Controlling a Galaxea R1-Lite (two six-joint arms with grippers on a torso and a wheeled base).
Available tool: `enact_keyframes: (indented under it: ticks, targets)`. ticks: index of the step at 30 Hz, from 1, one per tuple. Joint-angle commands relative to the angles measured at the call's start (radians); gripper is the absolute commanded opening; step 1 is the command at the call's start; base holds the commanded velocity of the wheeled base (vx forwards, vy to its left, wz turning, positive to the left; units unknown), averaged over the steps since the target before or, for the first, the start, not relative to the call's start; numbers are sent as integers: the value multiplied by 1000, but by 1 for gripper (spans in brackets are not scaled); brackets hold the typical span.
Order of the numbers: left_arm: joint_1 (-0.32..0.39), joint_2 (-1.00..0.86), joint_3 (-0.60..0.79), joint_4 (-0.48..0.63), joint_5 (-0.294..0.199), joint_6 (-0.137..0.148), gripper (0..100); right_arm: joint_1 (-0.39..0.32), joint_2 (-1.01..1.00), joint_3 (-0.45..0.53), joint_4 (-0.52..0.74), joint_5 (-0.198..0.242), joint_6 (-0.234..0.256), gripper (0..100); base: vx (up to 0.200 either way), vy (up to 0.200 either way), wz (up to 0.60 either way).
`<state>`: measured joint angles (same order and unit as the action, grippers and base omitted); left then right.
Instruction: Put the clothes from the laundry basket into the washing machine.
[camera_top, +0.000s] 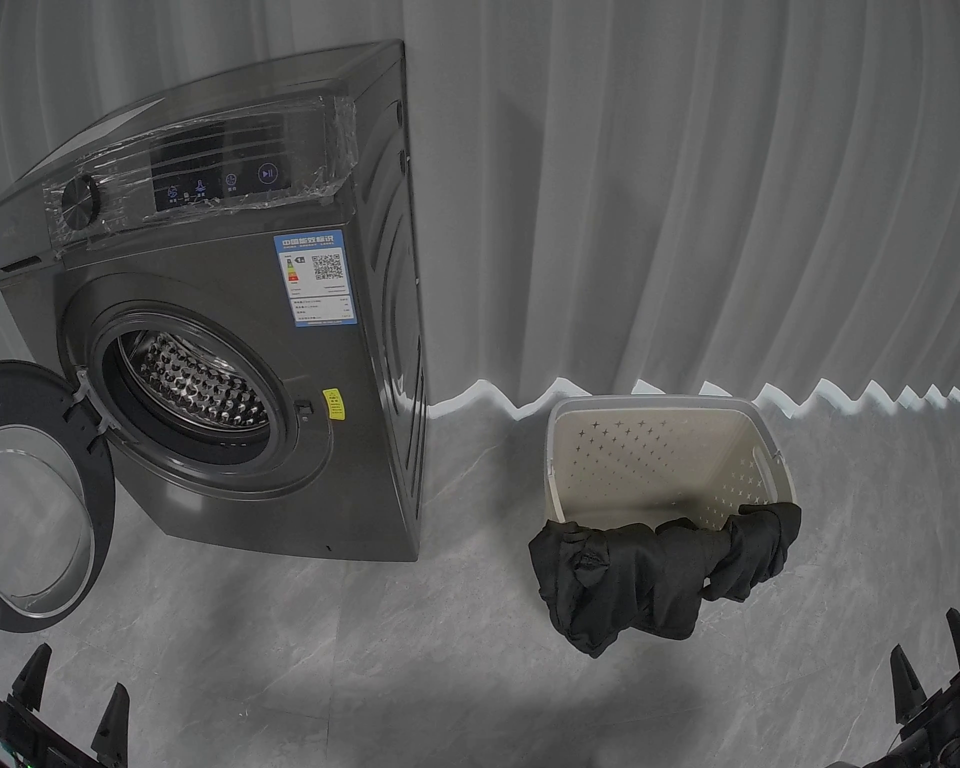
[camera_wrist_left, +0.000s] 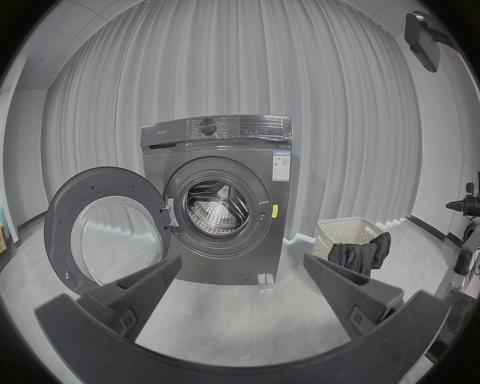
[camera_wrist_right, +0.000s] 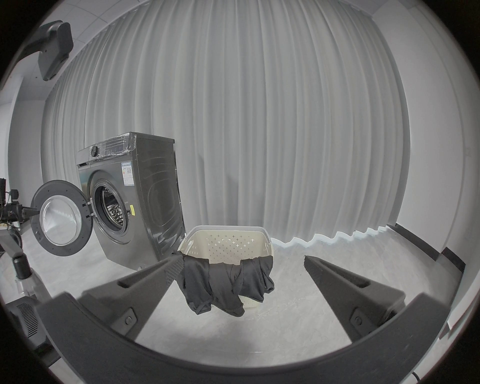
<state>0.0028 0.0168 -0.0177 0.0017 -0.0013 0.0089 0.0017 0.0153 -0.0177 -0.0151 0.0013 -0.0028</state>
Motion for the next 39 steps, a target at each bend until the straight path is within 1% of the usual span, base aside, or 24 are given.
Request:
enact_keyframes:
  ticks: [1, 10, 23, 28, 34, 39]
  targets:
    - [0, -17, 16, 0, 0, 0, 100, 0, -15, 18, 0, 0, 0, 100, 0, 0, -600]
    - [0, -17, 16, 0, 0, 0, 100, 0, -15, 18, 0, 0, 0, 100, 0, 0, 0]
    - [0, -17, 16, 0, 0, 0, 100, -2, -15, 18, 0, 0, 0, 100, 0, -200, 0]
    - [0, -17, 16, 0, 0, 0, 100, -2, -15, 18, 0, 0, 0, 100, 0, 0, 0]
    - [0, -17, 16, 0, 0, 0, 100, -2, -15, 18, 0, 0, 0, 100, 0, 0, -600]
    - [0, -17, 16, 0, 0, 0, 100, -2, -15, 18, 0, 0, 0, 100, 0, 0, 0]
